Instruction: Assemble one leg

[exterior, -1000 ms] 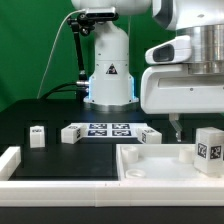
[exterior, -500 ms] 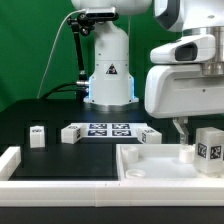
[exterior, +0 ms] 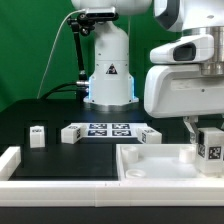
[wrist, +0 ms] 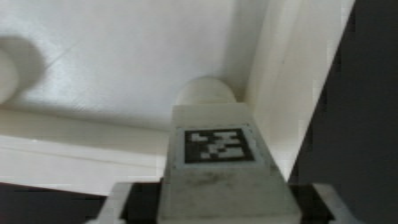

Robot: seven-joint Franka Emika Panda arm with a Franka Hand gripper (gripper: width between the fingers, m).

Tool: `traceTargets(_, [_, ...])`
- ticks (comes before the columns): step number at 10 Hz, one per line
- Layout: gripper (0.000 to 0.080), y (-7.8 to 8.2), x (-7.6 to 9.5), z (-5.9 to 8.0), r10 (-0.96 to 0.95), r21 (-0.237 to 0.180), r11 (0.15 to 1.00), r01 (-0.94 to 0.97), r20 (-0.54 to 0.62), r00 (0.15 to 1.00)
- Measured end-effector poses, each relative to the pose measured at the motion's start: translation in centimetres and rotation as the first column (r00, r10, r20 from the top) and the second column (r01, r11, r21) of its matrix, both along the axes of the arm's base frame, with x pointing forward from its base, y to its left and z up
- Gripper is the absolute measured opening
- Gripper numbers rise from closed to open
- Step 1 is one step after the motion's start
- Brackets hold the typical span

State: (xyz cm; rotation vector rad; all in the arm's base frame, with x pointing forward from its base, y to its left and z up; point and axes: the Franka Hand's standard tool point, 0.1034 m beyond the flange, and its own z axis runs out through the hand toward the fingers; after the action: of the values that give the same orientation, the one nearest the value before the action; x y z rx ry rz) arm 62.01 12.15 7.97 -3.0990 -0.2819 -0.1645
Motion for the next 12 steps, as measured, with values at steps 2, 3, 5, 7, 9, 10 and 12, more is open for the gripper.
traceTargets(2, [0.0289,-0.12,0.0,-0.06,-0.073,0.018,0.997,0.073,0.002,0.997])
traceTargets(3, [0.0289,-0.27,0.0,-0.12,-0.28,0.065,0.958,0.279,0.006,0.96])
traceTargets(5, [0.029,-0.54,-0.13,-0.17,-0.586,0.136,0.802,0.581,-0.008,0.811])
traceTargets(7, [0.0291,-0.84,-0.2,-0.19,-0.792,0.189,0.591,0.784,-0.053,0.609])
traceTargets(9, [0.0292,-0.97,-0.27,-0.18,-0.879,0.193,0.445,0.874,-0.092,0.468])
traceTargets(10, [0.0292,-0.93,-0.31,-0.18,-0.894,0.195,0.41,0.891,-0.106,0.435])
traceTargets(12, [0.0299,-0.84,-0.38,-0.24,-0.9,0.195,0.394,0.898,-0.115,0.42])
